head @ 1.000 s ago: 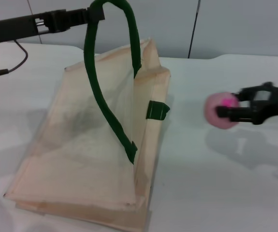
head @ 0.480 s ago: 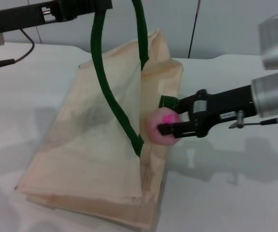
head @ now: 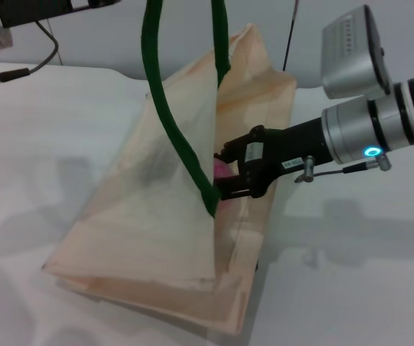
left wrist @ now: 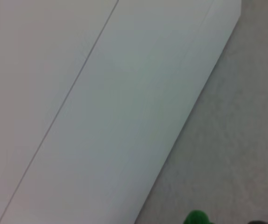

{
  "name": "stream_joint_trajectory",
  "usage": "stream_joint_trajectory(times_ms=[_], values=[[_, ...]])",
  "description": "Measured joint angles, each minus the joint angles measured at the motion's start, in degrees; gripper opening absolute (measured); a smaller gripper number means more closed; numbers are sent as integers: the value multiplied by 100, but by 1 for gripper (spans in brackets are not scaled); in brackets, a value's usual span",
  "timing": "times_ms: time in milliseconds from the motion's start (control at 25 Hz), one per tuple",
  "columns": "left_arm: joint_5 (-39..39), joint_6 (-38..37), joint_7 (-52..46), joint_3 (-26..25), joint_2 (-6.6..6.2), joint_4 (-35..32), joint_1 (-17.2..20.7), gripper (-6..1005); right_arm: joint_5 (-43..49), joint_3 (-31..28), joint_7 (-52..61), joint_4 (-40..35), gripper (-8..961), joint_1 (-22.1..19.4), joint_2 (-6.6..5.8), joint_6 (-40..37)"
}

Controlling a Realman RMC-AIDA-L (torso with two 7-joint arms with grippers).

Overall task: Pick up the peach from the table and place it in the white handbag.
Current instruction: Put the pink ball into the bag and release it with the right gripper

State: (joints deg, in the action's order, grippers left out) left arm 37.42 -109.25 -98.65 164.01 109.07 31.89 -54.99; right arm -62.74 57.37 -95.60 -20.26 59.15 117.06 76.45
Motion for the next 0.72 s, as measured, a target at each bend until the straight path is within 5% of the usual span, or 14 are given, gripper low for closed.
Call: stream_joint_trajectory(times_ms=[360, 720], values=[[150, 38, -1, 0, 0, 0, 41, 120, -1059, 1135, -102, -1, 479, 68, 15, -78], [156, 54, 29, 0, 0, 1, 113, 119, -1234, 1294, -108, -11, 583, 53, -23, 8]])
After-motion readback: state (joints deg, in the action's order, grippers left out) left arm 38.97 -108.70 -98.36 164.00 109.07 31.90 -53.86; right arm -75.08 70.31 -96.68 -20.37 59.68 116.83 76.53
